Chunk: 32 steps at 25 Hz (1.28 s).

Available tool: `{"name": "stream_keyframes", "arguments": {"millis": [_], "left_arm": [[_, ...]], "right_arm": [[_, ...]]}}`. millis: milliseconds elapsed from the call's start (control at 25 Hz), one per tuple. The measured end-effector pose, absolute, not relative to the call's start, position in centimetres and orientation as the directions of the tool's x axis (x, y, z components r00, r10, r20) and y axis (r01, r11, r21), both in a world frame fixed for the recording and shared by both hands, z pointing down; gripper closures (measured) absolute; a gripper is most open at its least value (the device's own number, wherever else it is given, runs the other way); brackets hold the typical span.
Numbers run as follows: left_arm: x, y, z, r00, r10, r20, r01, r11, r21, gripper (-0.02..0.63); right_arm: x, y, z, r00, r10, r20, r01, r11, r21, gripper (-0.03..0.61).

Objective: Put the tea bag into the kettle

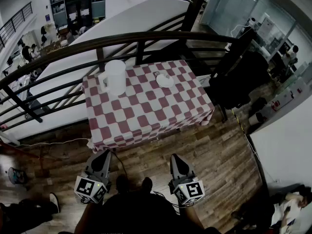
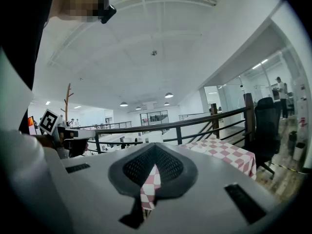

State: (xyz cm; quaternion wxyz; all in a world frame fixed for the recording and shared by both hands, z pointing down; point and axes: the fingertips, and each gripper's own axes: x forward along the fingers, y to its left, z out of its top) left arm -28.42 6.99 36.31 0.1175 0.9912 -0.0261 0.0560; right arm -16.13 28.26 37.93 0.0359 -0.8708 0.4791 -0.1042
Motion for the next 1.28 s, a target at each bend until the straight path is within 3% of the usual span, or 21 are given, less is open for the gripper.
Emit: {"name": "stream_keyframes", "arguments": {"millis": [600,1280], "left_arm": [[-26.1,7.7,36.5,0.996,-0.014,0.093,-0.034,-0.975,0.219,0.611],[-21.7,11.9,36.5,0.995,-0.060,0.075,-0.071,-0.985,0.154,0.611]], "right_arm": [[-13.9,28.8,37.6,0.538,-0.838,0.094,-0.825,-0.546,-0.147,0.567],[-11.2,27.6,37.8,0.366,-0.924,0.111,-0.929,-0.370,-0.019,0.565]]}}
